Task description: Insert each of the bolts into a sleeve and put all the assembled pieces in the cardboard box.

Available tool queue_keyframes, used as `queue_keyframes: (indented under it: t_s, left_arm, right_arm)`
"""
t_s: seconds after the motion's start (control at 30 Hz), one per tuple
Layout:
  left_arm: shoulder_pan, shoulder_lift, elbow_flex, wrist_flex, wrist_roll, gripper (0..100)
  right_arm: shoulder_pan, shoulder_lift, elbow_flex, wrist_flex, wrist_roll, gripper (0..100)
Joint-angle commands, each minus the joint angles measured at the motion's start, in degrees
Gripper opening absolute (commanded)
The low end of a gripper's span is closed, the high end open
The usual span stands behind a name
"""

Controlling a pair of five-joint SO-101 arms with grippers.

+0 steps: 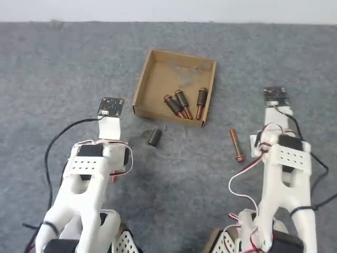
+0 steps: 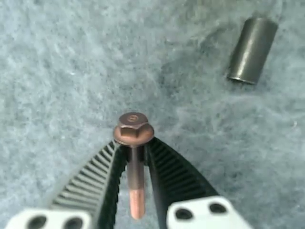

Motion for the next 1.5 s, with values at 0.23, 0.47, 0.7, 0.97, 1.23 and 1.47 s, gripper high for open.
queue_keyframes:
  t_s: [0.23, 0.47, 0.7, 0.97, 1.23, 1.47]
  left_arm:
    - [-0.26, -2.73, 0.31, -1.58, -0.26, 1]
    - [-0.26, -2.73, 0.4, -1.58, -0.26, 1]
    - [-0.26, -2.73, 0.4, -1.58, -0.26, 1]
    - [-0.26, -2.73, 0.4, -1.58, -0.35, 1]
    - [-0.26, -2.73, 1.01, -3.25, -0.44, 1]
    - [-0.18, -2.73, 1.19, -3.52, -0.44, 1]
  right_arm:
    - [-10.77, 0.04, 1.49, -19.38, 0.35, 0.9]
    - [-15.52, 0.04, 11.08, -49.19, 0.62, 0.8]
    - [-20.53, 0.04, 13.8, -64.84, 0.44, 0.7]
    - [-22.64, 7.52, 10.73, -68.88, 0.35, 0.7]
    - [-24.84, 27.03, 8.35, -98.68, 0.26, 0.7]
    - [-28.18, 35.03, 8.35, -114.95, -2.02, 0.7]
